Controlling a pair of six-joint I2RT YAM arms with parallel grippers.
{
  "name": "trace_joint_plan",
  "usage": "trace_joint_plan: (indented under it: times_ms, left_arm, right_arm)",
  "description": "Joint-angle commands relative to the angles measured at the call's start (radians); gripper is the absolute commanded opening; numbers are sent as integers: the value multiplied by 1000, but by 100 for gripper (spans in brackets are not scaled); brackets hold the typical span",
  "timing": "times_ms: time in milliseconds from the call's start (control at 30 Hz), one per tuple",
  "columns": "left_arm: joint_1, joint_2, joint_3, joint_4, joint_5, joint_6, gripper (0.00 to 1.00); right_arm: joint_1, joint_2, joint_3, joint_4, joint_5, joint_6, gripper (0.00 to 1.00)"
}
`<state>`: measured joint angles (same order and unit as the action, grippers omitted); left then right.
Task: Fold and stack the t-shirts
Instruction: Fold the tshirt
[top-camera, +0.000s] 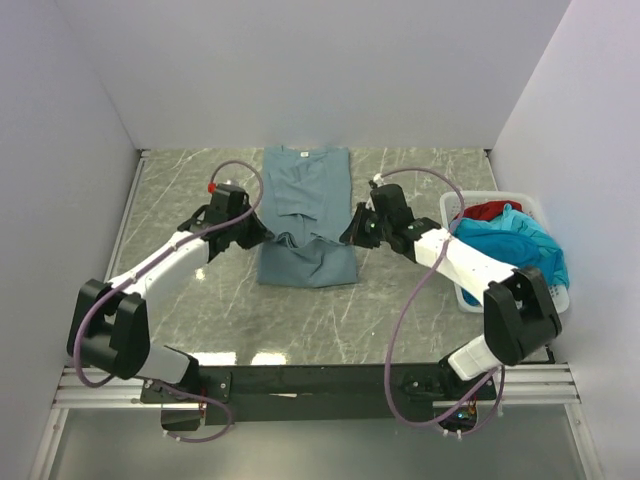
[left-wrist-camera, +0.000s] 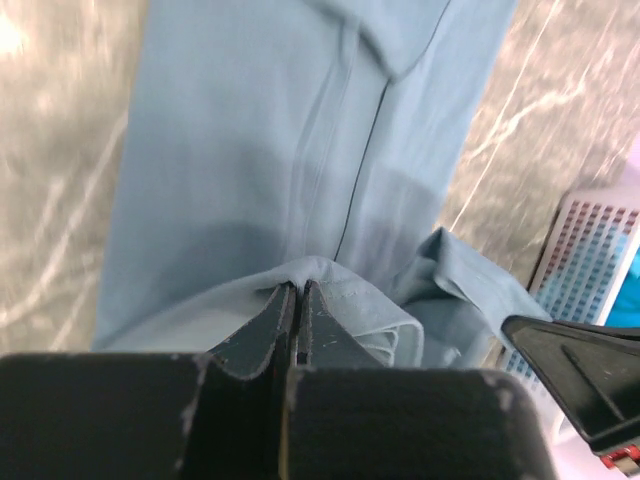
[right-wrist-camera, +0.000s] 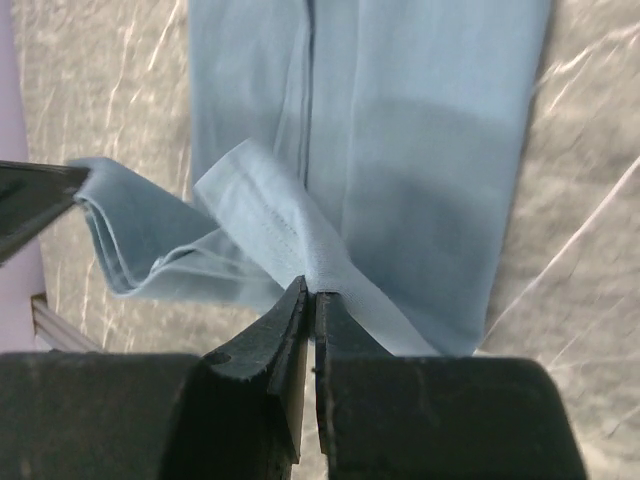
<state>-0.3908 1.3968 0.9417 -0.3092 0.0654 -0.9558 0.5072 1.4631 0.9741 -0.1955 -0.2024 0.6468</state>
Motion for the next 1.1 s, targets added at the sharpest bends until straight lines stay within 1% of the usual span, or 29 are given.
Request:
trace_joint_plan:
  times_ms: [0, 267, 433, 533, 667, 767, 800, 833, 900, 933, 967, 1000, 1033, 1067]
  left_arm:
    - [39, 25, 80, 45, 33, 80, 1]
    - [81, 157, 173, 58, 66, 127, 1]
    - [96, 237, 219, 47, 53, 141, 1]
    - [112, 280, 235, 50, 53, 141, 1]
    - [132, 337, 256, 64, 83, 150, 3]
    - [139, 379, 281, 64, 97, 164, 8]
    - [139, 387, 292, 65, 102, 166, 10]
    - [139, 401, 295, 67, 103, 170, 14]
    - [144, 412, 302, 65, 97, 169, 15]
    - [144, 418, 311, 62, 85, 170, 20]
    - [147, 421, 316, 61, 79, 170, 24]
    - [150, 421, 327, 52, 76, 172, 28]
    - [152, 415, 331, 48, 68, 176, 45]
    - [155, 407, 336, 45, 65, 177, 57]
  right_arm:
    - [-32, 43, 96, -4, 0, -38, 2]
    - [-78, 175, 202, -19, -38, -64, 2]
    - [-94, 256, 262, -32, -66, -59, 3]
    - [-105, 284, 276, -19, -57, -47, 3]
    - [-111, 328, 305, -35, -6, -33, 3]
    - [-119, 361, 324, -38, 14, -22, 4]
    - [-121, 376, 336, -44, 46, -16, 4]
    - [-121, 384, 344, -50, 60, -12, 4]
    - [-122, 407, 362, -58, 83, -9, 9]
    - [-122, 416, 368, -56, 90, -10, 14]
    - [-124, 424, 377, -61, 93, -10, 36]
    - [-128, 440, 403, -70, 93, -13, 42]
    - [-127, 450, 420, -106, 106, -13, 50]
    - [-127, 456, 439, -125, 112, -18, 57]
